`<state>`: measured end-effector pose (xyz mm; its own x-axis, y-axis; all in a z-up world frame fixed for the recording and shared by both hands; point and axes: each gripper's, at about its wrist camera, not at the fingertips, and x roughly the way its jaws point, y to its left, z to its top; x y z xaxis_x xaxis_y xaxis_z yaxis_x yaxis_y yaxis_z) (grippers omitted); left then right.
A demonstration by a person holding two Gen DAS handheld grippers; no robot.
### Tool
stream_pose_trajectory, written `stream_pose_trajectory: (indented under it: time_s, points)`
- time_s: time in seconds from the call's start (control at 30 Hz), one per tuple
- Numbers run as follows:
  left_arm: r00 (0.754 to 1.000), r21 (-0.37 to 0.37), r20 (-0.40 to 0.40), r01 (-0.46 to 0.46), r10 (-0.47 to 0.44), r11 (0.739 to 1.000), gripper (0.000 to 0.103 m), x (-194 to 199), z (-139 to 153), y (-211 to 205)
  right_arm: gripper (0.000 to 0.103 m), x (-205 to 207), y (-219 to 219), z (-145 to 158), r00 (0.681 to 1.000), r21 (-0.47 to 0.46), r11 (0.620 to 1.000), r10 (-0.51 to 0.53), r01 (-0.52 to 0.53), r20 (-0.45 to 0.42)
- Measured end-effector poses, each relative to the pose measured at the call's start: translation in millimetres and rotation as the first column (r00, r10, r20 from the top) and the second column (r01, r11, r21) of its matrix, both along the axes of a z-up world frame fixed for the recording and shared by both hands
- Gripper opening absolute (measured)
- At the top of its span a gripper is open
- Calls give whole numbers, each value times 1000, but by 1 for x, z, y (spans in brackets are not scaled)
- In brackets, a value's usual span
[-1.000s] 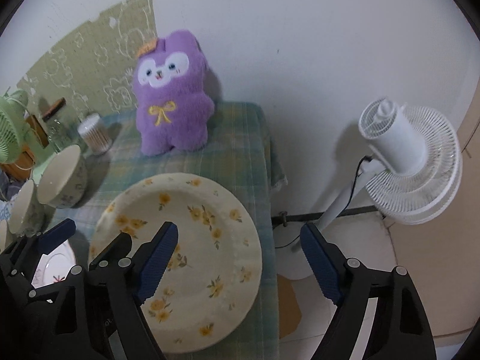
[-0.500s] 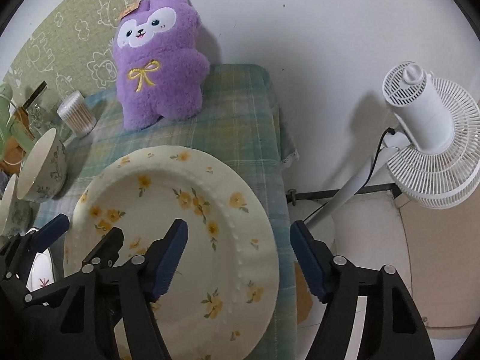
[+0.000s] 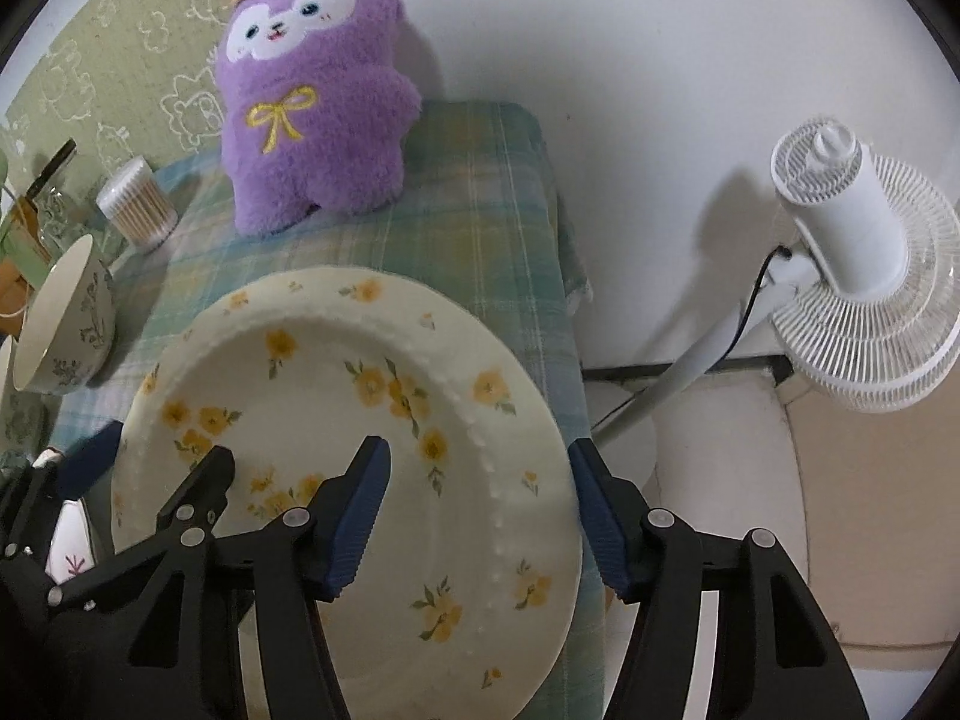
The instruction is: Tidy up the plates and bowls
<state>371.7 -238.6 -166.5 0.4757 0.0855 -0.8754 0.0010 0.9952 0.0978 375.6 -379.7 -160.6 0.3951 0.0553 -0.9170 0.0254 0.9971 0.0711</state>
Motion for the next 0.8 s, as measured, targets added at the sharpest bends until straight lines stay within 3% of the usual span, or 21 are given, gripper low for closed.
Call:
stream_pose_trajectory:
  time_s: [0.17,0.23,0.27,0.3,0.4,0.53,0.8]
  points:
    - [1000,-4,-4,-9,9,1000,65,0,0,1,62,0,3,1,1000,-35,999,-26,26,-7]
    - [999,-72,-5,-55,54,996,61,2,6,11,56,0,7,-1,1000,-97,995,-12,10,-21]
    - [996,-124,-15,-86,85,989,61,5,10,18,56,-1,6,-1,1000,-94,996,-13,10,-26]
    - [996,-129,-9,-92,92,987,60,5,13,19,56,-2,3,0,999,-73,997,-27,25,-31]
    - [1000,-35,2,-19,19,999,60,-1,11,5,55,-4,1,2,998,-69,997,-45,43,-31]
    - [999,-50,-39,-15,13,999,60,-8,8,6,55,-7,-1,9,998,-73,996,-56,55,-19]
    - [999,-62,-48,-12,9,998,60,-25,17,11,55,-19,7,23,998,-91,994,-59,59,0]
